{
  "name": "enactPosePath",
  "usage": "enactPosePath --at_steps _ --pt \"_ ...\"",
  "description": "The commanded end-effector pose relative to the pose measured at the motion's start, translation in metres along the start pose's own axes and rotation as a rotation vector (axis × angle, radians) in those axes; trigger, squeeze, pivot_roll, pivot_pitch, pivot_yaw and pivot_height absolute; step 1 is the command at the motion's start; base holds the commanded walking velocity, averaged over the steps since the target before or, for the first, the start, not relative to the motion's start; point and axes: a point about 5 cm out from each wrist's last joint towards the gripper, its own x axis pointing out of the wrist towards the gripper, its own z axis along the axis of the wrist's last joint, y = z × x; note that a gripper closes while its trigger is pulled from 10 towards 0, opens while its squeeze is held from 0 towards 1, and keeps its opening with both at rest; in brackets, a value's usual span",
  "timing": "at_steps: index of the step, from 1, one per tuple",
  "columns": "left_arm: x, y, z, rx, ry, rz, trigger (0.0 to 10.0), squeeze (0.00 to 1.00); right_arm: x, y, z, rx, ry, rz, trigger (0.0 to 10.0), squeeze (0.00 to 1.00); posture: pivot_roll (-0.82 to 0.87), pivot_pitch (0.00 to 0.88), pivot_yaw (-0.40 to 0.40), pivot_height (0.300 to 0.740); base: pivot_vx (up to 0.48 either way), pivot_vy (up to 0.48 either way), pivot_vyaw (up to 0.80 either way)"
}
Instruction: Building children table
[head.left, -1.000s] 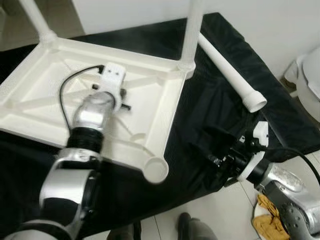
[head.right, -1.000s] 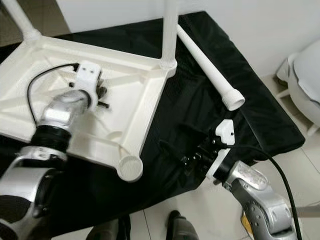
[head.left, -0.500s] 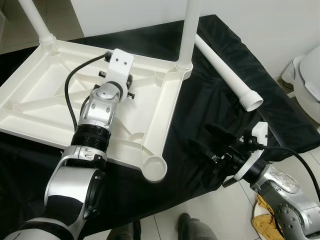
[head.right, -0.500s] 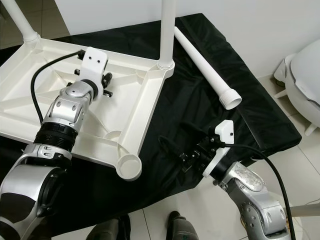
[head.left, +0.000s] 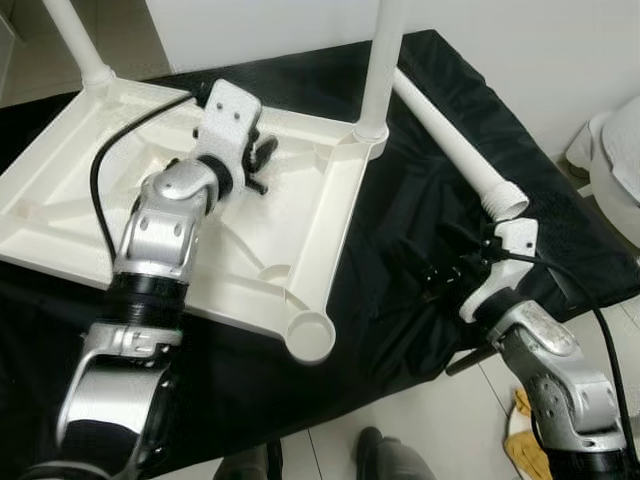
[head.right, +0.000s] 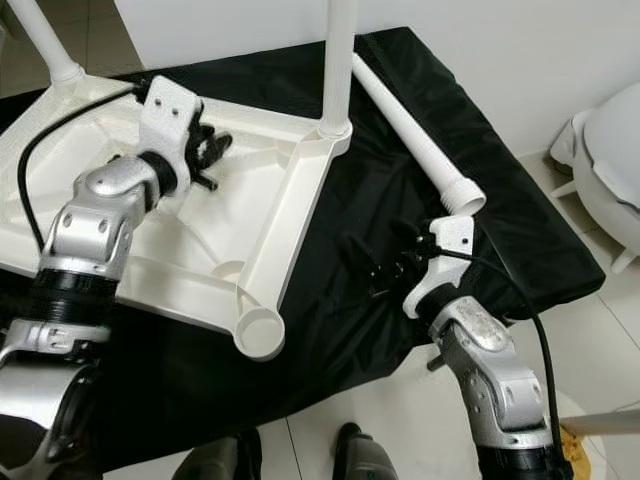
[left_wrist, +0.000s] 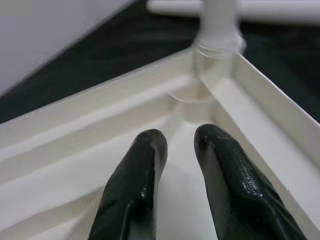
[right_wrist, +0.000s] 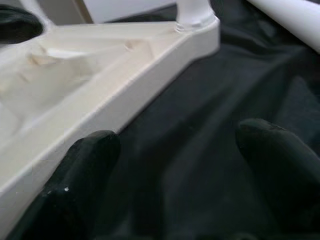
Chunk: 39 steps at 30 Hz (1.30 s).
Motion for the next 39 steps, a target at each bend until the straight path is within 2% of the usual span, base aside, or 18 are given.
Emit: enactPosePath --at_steps 1,3,6,9,12,13,15,22,24,28,31,33,35,39 --pt "-0.003 -0.003 -0.004 0.028 0.017 -0.055 10.0 0.0 -0.001 -0.005 -0.003 -0.018 0.015 -0.029 10.0 0.0 -0.06 0.186 0.047 0.74 0.0 0.0 0.0" --pt "-0.003 -0.003 -0.004 0.028 0.017 -0.055 10.0 0.0 -0.001 -0.005 -0.003 -0.018 0.015 -0.029 10.0 0.0 -0.06 0.186 0.047 0.74 0.0 0.0 0.0" --pt "-0.009 -0.007 -0.006 0.098 0.023 -0.146 10.0 0.0 -0.002 -0.014 0.0 -0.034 0.013 -0.061 10.0 0.0 -0.07 0.186 0.046 0.74 0.0 0.0 0.0" --pt "-0.013 -0.009 -0.007 0.116 0.025 -0.185 10.0 0.0 -0.003 -0.018 0.002 -0.043 0.013 -0.077 10.0 0.0 -0.07 0.186 0.044 0.74 0.0 0.0 0.0" --pt "-0.027 -0.021 -0.005 0.165 0.007 -0.347 10.0 0.0 -0.006 -0.025 0.004 -0.071 0.016 -0.107 10.0 0.0 -0.08 0.186 0.04 0.74 0.0 0.0 0.0" --pt "-0.027 -0.021 -0.005 0.165 0.007 -0.347 10.0 0.0 -0.006 -0.025 0.004 -0.071 0.016 -0.107 10.0 0.0 -0.08 0.186 0.04 0.74 0.0 0.0 0.0" --pt "-0.034 -0.027 -0.007 0.198 0.019 -0.431 10.0 0.0 -0.005 -0.027 0.004 -0.077 0.017 -0.114 10.0 0.0 -0.07 0.184 0.039 0.74 0.0 0.0 0.0" --pt "-0.046 -0.034 -0.01 0.21 0.032 -0.552 10.0 0.0 -0.002 -0.03 0.007 -0.091 0.009 -0.11 10.0 0.0 -0.07 0.177 0.034 0.74 0.0 0.0 0.0" --pt "-0.055 -0.037 -0.018 0.234 0.065 -0.596 10.0 0.0 -0.001 -0.031 0.009 -0.1 0.004 -0.108 10.0 0.0 -0.07 0.178 0.032 0.74 0.0 0.0 0.0" --pt "-0.059 -0.036 -0.023 0.243 0.092 -0.595 10.0 0.0 -0.001 -0.032 0.01 -0.102 0.002 -0.106 10.0 0.0 -0.07 0.179 0.031 0.74 0.0 0.0 0.0" --pt "-0.065 -0.028 -0.035 0.293 0.17 -0.546 10.0 0.0 -0.001 -0.032 0.011 -0.106 -0.001 -0.103 10.0 0.0 -0.07 0.182 0.027 0.74 0.0 0.0 0.0" --pt "-0.067 -0.026 -0.038 0.291 0.188 -0.539 10.0 0.0 0.0 -0.032 0.012 -0.105 -0.002 -0.103 10.0 0.0 -0.07 0.182 0.027 0.74 0.0 0.0 0.0" --pt "-0.069 -0.028 -0.042 0.283 0.201 -0.542 10.0 0.0 0.0 -0.032 0.012 -0.104 -0.004 -0.101 10.0 0.0 -0.07 0.182 0.021 0.74 0.0 0.0 0.0" --pt "-0.069 -0.029 -0.05 0.332 0.26 -0.537 10.0 0.0 0.002 -0.031 0.013 -0.106 -0.007 -0.098 10.0 0.0 -0.07 0.181 0.02 0.74 0.0 0.0 0.0"
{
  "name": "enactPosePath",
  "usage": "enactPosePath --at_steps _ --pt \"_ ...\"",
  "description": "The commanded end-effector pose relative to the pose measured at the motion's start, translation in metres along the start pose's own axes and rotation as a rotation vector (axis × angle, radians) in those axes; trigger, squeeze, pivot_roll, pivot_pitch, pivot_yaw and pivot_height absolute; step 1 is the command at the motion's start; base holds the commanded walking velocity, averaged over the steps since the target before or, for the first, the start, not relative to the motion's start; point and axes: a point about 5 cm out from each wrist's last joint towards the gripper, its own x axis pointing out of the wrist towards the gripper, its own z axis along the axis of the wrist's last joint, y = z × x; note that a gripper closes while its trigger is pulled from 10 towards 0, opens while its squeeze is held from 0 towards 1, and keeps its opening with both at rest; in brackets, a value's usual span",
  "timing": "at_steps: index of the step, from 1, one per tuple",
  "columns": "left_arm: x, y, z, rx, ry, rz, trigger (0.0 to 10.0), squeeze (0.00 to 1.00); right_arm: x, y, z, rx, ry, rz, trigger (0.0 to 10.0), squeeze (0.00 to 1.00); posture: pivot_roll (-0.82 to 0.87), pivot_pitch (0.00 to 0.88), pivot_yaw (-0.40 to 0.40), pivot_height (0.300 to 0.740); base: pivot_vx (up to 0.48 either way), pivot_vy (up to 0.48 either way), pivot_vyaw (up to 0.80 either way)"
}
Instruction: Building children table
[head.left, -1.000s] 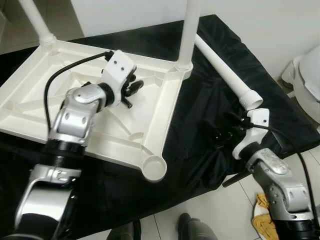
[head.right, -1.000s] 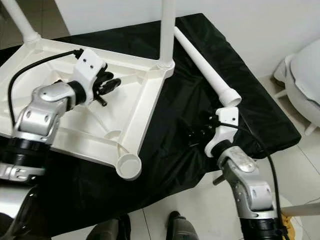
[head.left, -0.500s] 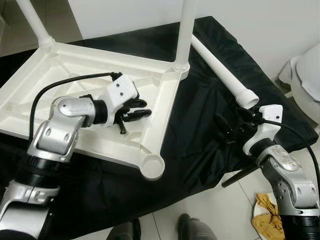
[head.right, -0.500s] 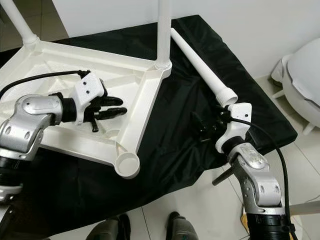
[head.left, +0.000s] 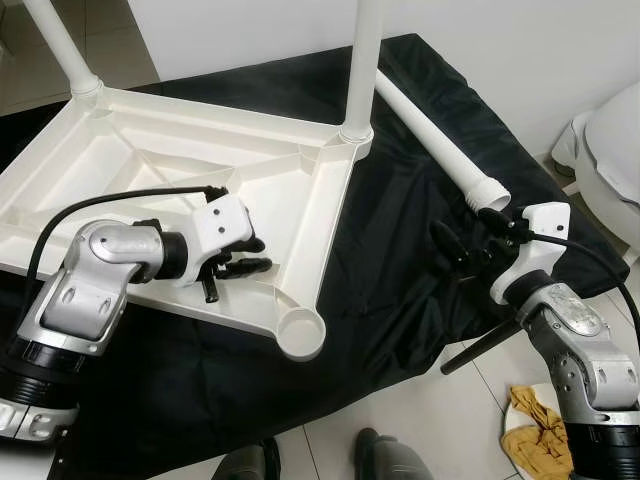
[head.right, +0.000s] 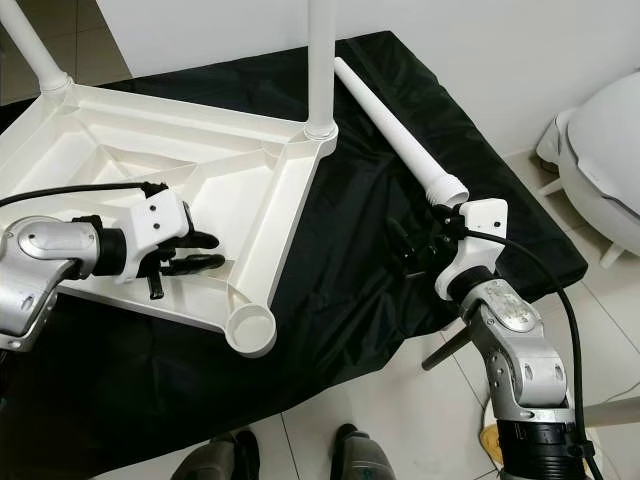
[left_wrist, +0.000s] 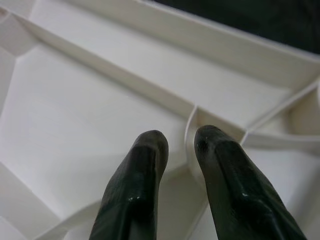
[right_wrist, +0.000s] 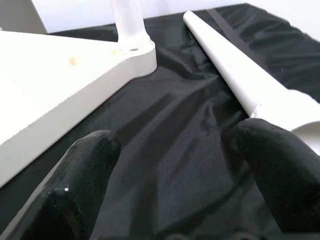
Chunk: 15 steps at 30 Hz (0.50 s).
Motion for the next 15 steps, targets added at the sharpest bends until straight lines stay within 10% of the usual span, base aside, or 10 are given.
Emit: enactPosePath --at_steps 1,15 --pt "0.002 -0.004 -0.008 0.027 0.052 0.012 10.0 0.0 0.0 0.0 -0.002 0.004 0.007 0.002 10.0 0.0 -0.07 0.182 0.019 0.74 0.0 0.0 0.0" --pt "0.025 -0.01 -0.007 0.021 0.068 0.042 10.0 0.0 -0.005 -0.004 0.002 0.0 0.001 -0.016 10.0 0.0 -0.1 0.18 0.03 0.74 0.0 0.0 0.0"
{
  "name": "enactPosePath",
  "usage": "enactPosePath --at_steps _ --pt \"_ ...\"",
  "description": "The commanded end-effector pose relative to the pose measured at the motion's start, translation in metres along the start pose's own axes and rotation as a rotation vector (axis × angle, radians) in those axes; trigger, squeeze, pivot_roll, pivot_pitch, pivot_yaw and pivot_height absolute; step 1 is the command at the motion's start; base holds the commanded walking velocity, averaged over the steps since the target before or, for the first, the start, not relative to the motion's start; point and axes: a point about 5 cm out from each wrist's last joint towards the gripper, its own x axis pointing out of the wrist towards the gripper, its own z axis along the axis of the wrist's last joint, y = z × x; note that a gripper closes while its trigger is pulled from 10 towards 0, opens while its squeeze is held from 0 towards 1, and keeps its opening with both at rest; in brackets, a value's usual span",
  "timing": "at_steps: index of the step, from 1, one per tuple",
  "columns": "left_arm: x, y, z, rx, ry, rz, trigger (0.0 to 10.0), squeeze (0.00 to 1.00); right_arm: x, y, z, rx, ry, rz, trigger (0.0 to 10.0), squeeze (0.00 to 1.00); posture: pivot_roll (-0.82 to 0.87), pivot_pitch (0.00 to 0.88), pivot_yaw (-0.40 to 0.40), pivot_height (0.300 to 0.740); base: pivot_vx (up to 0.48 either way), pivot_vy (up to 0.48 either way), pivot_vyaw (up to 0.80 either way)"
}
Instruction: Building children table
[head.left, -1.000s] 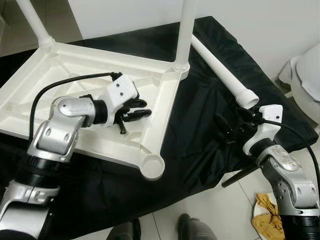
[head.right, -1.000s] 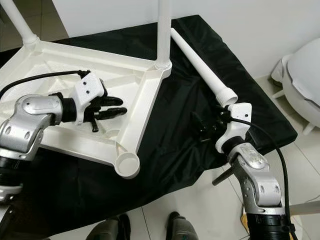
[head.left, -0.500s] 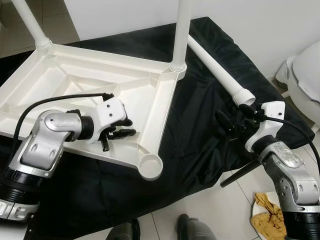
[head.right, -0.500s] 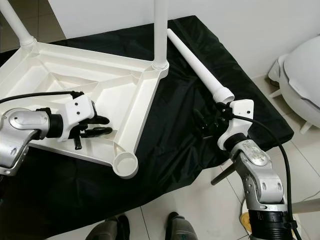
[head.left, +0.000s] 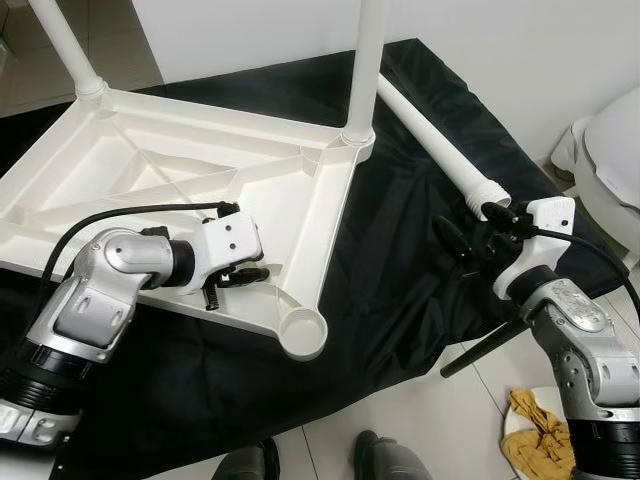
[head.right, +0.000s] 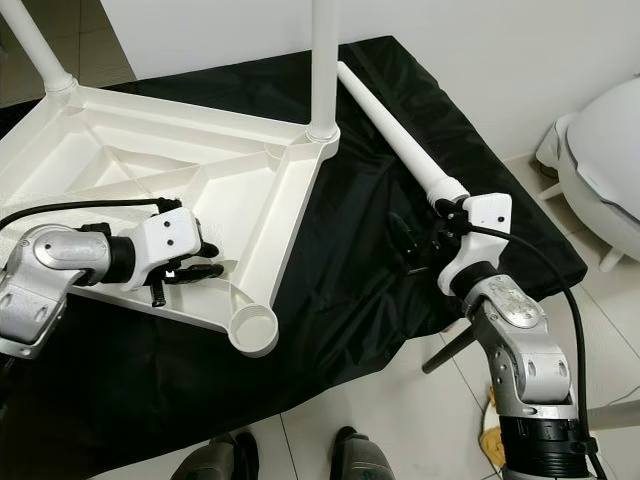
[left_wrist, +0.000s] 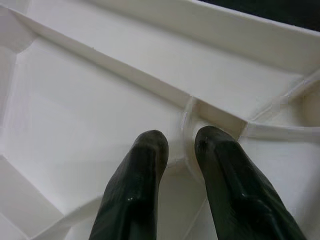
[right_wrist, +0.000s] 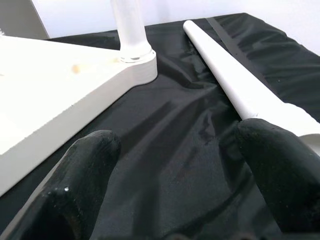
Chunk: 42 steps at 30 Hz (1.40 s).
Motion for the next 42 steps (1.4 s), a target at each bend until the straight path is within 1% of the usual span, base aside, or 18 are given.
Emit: enactPosePath --at_steps 1,2,4,7,9,12,19,21,22,23,24,27,32,37,38,39,41,42 --pt "0.011 -0.005 -0.007 -0.024 0.044 0.027 10.0 0.0 -0.004 0.001 0.0 0.01 0.004 -0.005 10.0 0.0 -0.1 0.18 0.031 0.74 0.0 0.0 0.0" --pt "0.011 -0.005 -0.007 -0.024 0.044 0.027 10.0 0.0 -0.004 0.001 0.0 0.01 0.004 -0.005 10.0 0.0 -0.1 0.18 0.031 0.74 0.0 0.0 0.0" --pt "0.019 0.0 -0.006 -0.053 0.049 0.099 10.0 0.0 -0.005 0.002 -0.001 0.018 0.001 -0.009 10.0 0.0 -0.11 0.178 0.032 0.74 0.0 0.0 0.0" --pt "0.024 0.003 -0.005 -0.066 0.047 0.149 10.0 0.0 -0.005 0.004 -0.002 0.02 -0.001 -0.01 10.0 0.0 -0.11 0.175 0.031 0.74 0.0 0.0 0.0" --pt "0.033 0.007 -0.001 -0.11 0.036 0.214 10.0 0.0 -0.005 0.007 -0.002 0.036 -0.012 -0.005 10.0 0.0 -0.11 0.173 0.028 0.74 0.0 0.0 0.0" --pt "0.039 0.011 0.001 -0.143 0.038 0.266 10.0 0.0 -0.005 0.009 0.0 0.043 -0.027 0.004 10.0 0.0 -0.11 0.171 0.027 0.74 0.0 0.0 0.0" --pt "0.045 0.018 0.005 -0.186 0.041 0.355 10.0 0.0 -0.005 0.01 0.003 0.063 -0.05 0.021 10.0 0.0 -0.11 0.162 0.023 0.74 0.0 0.0 0.0" --pt "0.046 0.028 0.008 -0.237 0.039 0.456 10.0 0.0 -0.004 0.011 0.006 0.079 -0.071 0.026 10.0 0.0 -0.11 0.158 0.022 0.74 0.0 0.0 0.0" --pt "0.046 0.028 0.008 -0.237 0.039 0.456 10.0 0.0 -0.004 0.011 0.006 0.079 -0.071 0.026 10.0 0.0 -0.11 0.158 0.022 0.74 0.0 0.0 0.0" --pt "0.047 0.035 0.008 -0.265 0.043 0.521 10.0 0.0 -0.003 0.011 0.008 0.089 -0.085 0.027 10.0 0.0 -0.11 0.155 0.021 0.74 0.0 0.0 0.0" --pt "0.047 0.038 0.011 -0.256 0.035 0.548 10.0 0.0 -0.003 0.012 0.009 0.092 -0.094 0.025 10.0 0.0 -0.11 0.154 0.021 0.74 0.0 0.0 0.0" --pt "0.048 0.042 0.017 -0.246 0.013 0.579 10.0 0.0 -0.002 0.012 0.011 0.102 -0.118 0.014 10.0 0.0 -0.11 0.152 0.022 0.74 0.0 0.0 0.0" --pt "0.049 0.04 0.025 -0.263 -0.024 0.565 10.0 0.0 -0.001 0.009 0.011 0.112 -0.125 -0.004 10.0 0.0 -0.11 0.15 0.025 0.74 0.0 0.0 0.0" --pt "0.053 0.036 0.044 -0.292 -0.115 0.518 10.0 0.0 0.001 0.003 0.009 0.12 -0.125 -0.044 10.0 0.0 -0.1 0.147 0.027 0.74 0.0 0.0 0.0" --pt "0.053 0.036 0.044 -0.292 -0.115 0.518 10.0 0.0 0.001 0.003 0.009 0.12 -0.125 -0.044 10.0 0.0 -0.1 0.147 0.027 0.74 0.0 0.0 0.0" --pt "0.054 0.036 0.048 -0.319 -0.14 0.51 10.0 0.0 0.001 0.002 0.009 0.121 -0.125 -0.049 10.0 0.0 -0.1 0.147 0.027 0.74 0.0 0.0 0.0" --pt "0.052 0.039 0.062 -0.318 -0.205 0.506 10.0 0.0 0.004 0.0 0.009 0.118 -0.127 -0.067 10.0 0.0 -0.1 0.149 0.028 0.74 0.0 0.0 0.0" --pt "0.052 0.039 0.062 -0.318 -0.205 0.506 10.0 0.0 0.004 0.0 0.009 0.118 -0.127 -0.067 10.0 0.0 -0.1 0.149 0.028 0.74 0.0 0.0 0.0"
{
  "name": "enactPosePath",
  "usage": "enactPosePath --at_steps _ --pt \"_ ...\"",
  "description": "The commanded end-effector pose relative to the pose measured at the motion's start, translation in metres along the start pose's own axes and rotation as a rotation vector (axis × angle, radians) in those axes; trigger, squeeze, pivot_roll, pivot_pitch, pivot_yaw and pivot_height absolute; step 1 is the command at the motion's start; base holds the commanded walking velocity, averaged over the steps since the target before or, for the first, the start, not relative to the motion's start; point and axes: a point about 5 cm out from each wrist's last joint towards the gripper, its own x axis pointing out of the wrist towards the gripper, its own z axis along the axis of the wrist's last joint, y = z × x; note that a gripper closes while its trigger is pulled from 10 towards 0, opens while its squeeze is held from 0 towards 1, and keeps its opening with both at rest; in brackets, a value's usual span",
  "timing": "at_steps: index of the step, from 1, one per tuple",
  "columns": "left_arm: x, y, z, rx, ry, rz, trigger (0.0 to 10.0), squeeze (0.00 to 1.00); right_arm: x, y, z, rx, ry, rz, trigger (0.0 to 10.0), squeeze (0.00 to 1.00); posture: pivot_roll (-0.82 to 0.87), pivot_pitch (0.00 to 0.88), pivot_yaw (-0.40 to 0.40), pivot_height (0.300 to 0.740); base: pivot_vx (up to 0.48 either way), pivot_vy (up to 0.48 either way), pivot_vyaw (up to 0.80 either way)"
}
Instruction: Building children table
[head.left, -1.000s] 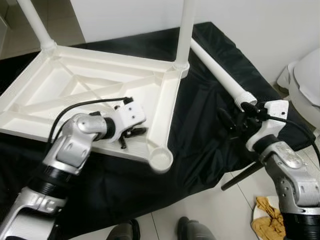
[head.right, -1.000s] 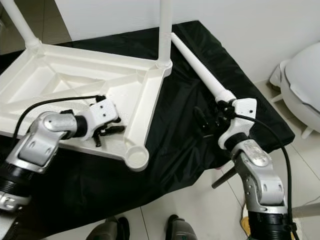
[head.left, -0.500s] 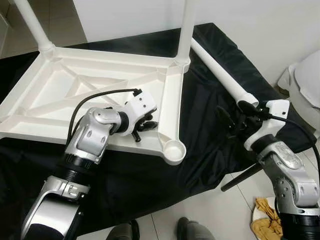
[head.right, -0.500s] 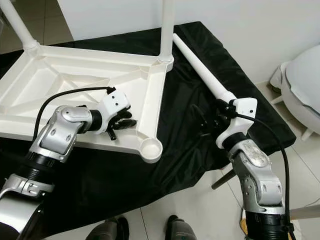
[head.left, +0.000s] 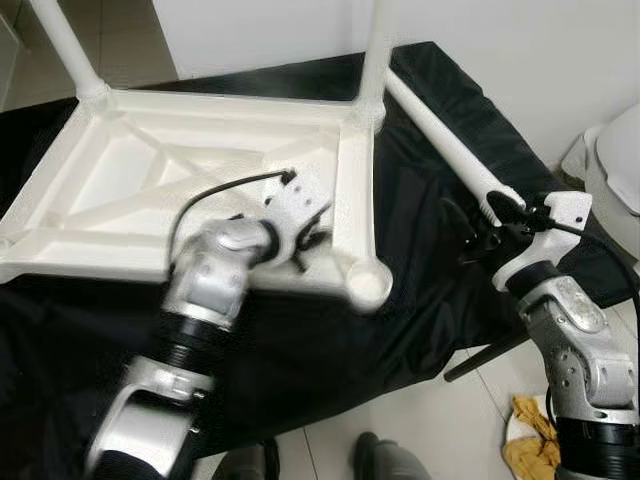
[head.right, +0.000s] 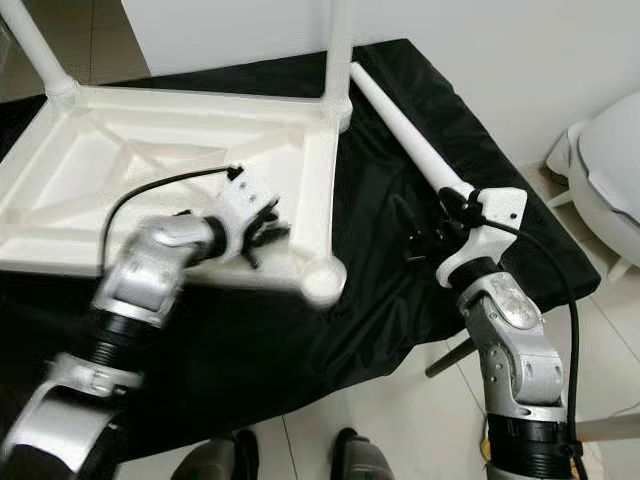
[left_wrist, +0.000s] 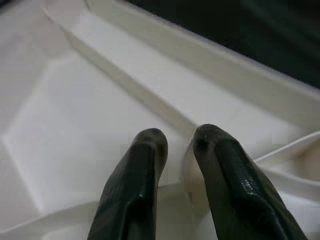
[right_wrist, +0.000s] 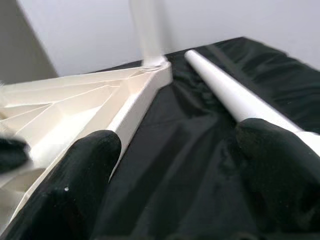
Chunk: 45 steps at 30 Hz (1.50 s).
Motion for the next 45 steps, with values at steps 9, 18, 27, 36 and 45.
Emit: enactPosePath --at_steps 9,18,27,36,45 --pt "-0.014 0.016 0.042 0.069 -0.183 -0.014 10.0 0.0 0.008 -0.004 0.002 0.001 -0.032 -0.03 10.0 0.0 -0.08 0.157 0.031 0.74 0.0 0.0 0.0" --pt "-0.012 0.029 0.066 0.012 -0.311 0.114 10.0 0.0 0.024 -0.013 0.009 -0.016 -0.072 -0.096 10.0 0.0 -0.08 0.15 0.025 0.74 0.0 0.0 0.0" --pt "-0.002 0.04 0.058 -0.122 -0.356 0.232 10.0 0.0 0.042 -0.025 0.015 -0.044 -0.096 -0.209 10.0 0.0 -0.11 0.148 -0.008 0.74 0.0 0.0 0.0" --pt "0.001 0.049 0.024 -0.35 -0.33 0.379 10.0 0.0 0.045 -0.01 0.005 -0.086 -0.143 -0.25 10.0 0.0 -0.1 0.135 0.0 0.74 0.0 0.0 0.0" --pt "-0.02 0.057 0.006 -0.403 -0.374 0.499 10.0 0.0 0.039 0.003 -0.006 -0.157 -0.177 -0.283 10.0 0.0 -0.07 0.113 0.028 0.74 0.0 0.0 0.0"
